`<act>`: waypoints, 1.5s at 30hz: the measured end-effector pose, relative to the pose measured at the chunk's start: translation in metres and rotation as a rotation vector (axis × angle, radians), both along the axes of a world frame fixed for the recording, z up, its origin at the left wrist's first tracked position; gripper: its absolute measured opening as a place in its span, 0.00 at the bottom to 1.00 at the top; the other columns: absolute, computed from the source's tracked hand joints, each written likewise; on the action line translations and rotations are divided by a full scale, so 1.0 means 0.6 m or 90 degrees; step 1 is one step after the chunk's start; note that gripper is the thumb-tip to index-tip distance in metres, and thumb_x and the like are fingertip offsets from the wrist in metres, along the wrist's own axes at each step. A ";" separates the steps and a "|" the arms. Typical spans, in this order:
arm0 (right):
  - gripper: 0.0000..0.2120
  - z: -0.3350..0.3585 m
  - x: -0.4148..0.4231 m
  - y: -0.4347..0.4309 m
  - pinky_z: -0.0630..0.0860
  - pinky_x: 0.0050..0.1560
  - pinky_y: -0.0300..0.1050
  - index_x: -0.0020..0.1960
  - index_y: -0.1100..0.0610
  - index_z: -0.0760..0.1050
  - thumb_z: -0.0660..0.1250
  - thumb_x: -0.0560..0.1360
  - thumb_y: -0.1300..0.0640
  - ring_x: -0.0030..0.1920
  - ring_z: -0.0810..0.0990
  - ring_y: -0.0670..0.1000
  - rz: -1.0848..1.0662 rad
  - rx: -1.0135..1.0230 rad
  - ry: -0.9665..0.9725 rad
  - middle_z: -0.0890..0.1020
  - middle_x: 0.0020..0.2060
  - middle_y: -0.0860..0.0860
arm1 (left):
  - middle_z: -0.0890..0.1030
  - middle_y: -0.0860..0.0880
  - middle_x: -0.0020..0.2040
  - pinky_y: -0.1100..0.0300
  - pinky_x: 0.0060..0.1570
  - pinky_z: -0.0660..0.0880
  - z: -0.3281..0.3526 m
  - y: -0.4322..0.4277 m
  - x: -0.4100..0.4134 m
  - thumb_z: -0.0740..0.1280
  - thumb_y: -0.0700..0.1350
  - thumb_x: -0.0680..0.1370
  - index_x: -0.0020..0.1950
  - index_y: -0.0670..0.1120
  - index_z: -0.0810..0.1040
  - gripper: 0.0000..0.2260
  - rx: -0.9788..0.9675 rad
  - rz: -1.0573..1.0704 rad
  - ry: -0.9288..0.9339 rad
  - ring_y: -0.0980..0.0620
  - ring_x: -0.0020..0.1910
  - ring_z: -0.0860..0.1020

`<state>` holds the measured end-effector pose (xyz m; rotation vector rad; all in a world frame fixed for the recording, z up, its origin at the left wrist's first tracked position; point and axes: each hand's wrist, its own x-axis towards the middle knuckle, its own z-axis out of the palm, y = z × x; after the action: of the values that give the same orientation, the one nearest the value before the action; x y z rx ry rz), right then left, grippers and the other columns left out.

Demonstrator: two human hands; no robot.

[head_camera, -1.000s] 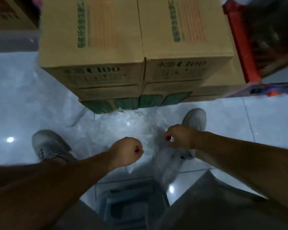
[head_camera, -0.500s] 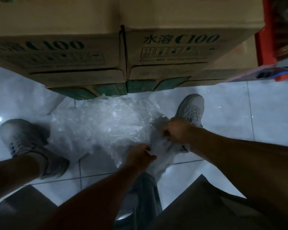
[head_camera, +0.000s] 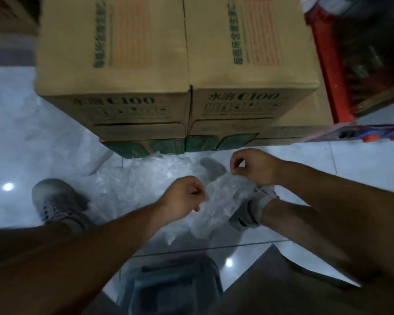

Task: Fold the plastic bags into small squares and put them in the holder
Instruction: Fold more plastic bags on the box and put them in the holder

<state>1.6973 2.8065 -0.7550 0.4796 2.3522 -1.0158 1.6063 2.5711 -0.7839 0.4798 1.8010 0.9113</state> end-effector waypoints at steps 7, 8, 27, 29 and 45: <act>0.05 0.220 -0.052 -0.055 0.73 0.29 0.35 0.46 0.59 0.75 0.67 0.80 0.61 0.30 0.77 0.45 -0.072 -0.052 0.121 0.79 0.35 0.54 | 0.84 0.46 0.37 0.58 0.30 0.78 0.189 -0.037 -0.110 0.68 0.37 0.80 0.46 0.43 0.79 0.04 0.116 0.029 0.113 0.53 0.34 0.82; 0.05 0.253 -0.059 -0.063 0.75 0.30 0.36 0.46 0.60 0.77 0.70 0.79 0.60 0.32 0.78 0.45 -0.073 -0.043 0.150 0.80 0.36 0.56 | 0.83 0.47 0.36 0.58 0.32 0.79 0.220 -0.043 -0.122 0.69 0.37 0.80 0.46 0.43 0.78 0.03 0.143 0.038 0.115 0.53 0.34 0.82; 0.07 0.448 -0.241 -0.077 0.76 0.38 0.39 0.41 0.58 0.81 0.75 0.75 0.56 0.36 0.79 0.50 -0.245 -0.050 0.459 0.85 0.34 0.52 | 0.83 0.50 0.42 0.57 0.44 0.78 0.435 -0.037 -0.270 0.76 0.46 0.75 0.45 0.51 0.83 0.03 0.292 0.177 0.445 0.49 0.43 0.80; 0.07 0.446 -0.252 -0.074 0.74 0.37 0.35 0.41 0.57 0.81 0.76 0.74 0.56 0.36 0.78 0.47 -0.251 -0.066 0.460 0.83 0.34 0.55 | 0.83 0.50 0.41 0.59 0.41 0.77 0.436 -0.031 -0.286 0.75 0.46 0.76 0.42 0.51 0.83 0.04 0.282 0.175 0.458 0.53 0.39 0.80; 0.10 0.443 -0.285 -0.072 0.78 0.29 0.48 0.45 0.57 0.72 0.70 0.79 0.54 0.31 0.77 0.53 -0.396 -0.090 0.565 0.78 0.33 0.55 | 0.73 0.59 0.62 0.64 0.63 0.69 0.460 -0.012 -0.304 0.72 0.53 0.77 0.63 0.55 0.79 0.15 0.220 0.169 0.568 0.61 0.62 0.72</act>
<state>1.5260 2.7631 -0.4890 0.8712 2.9053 -1.9896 1.4238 2.5637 -0.5078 0.9958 2.5566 1.3320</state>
